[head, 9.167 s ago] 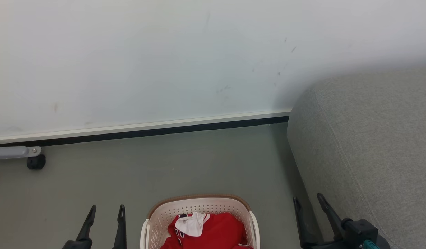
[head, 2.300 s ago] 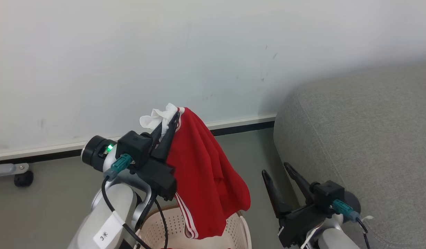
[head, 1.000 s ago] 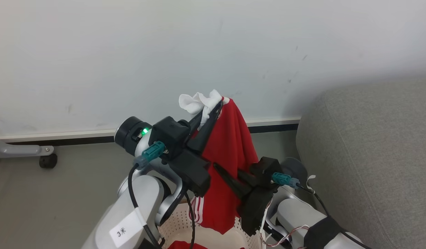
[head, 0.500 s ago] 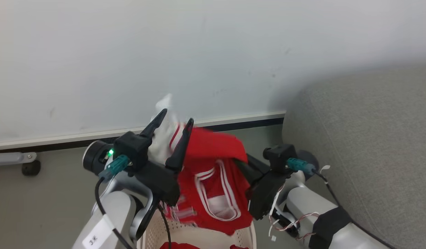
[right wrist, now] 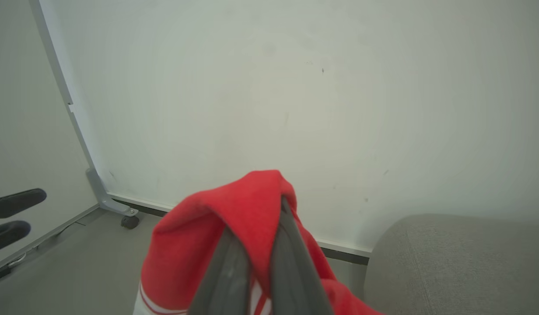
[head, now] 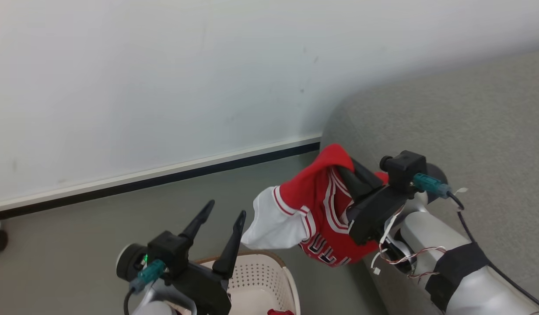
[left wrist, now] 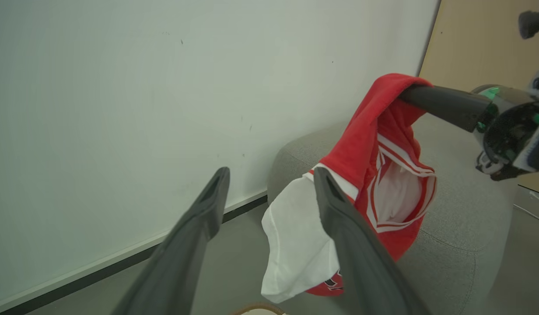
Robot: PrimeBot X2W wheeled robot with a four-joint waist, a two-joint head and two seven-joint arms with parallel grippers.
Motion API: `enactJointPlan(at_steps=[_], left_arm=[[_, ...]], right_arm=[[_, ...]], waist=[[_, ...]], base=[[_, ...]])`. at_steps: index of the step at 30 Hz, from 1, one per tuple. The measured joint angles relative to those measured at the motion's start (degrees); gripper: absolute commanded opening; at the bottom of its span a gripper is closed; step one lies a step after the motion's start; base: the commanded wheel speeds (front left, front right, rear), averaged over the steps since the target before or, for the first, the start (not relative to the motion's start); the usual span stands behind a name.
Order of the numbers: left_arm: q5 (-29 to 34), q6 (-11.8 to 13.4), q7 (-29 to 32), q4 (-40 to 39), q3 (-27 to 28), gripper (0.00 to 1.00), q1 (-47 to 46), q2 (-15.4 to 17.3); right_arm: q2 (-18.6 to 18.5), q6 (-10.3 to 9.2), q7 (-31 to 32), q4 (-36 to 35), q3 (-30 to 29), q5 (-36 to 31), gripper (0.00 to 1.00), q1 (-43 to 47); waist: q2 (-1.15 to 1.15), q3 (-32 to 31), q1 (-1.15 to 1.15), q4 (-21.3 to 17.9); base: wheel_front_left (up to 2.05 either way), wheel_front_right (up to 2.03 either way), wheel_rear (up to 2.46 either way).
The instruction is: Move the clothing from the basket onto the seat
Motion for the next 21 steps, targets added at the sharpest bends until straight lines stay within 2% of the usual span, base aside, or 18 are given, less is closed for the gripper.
enactJointPlan(at_steps=[5, 14, 21], left_arm=[[0.0, -0.3, -1.4, 0.1, -1.4, 1.00, 2.2, -0.3], [0.0, -0.3, -2.9, 0.1, -3.2, 1.00, 2.7, -1.8], [0.2, -0.3, -3.4, 0.4, -3.8, 1.00, 2.7, -1.8]], right_arm=[[-2.1, -1.41, 0.0, -3.1, -1.6, -1.5, 0.00, 0.8], [-4.0, -2.47, 0.0, -8.4, -2.9, -3.8, 0.00, 1.0], [-5.3, -2.96, 0.0, -12.2, -3.6, -5.4, 0.00, 1.5]], waist=[[0.00, 0.2, 0.00, -3.3], [0.00, 1.1, 0.00, -10.1], [0.00, 2.2, 0.00, -15.4]], base=[[0.00, 0.00, 0.00], [0.00, 0.00, 0.00], [0.00, 0.00, 0.00]])
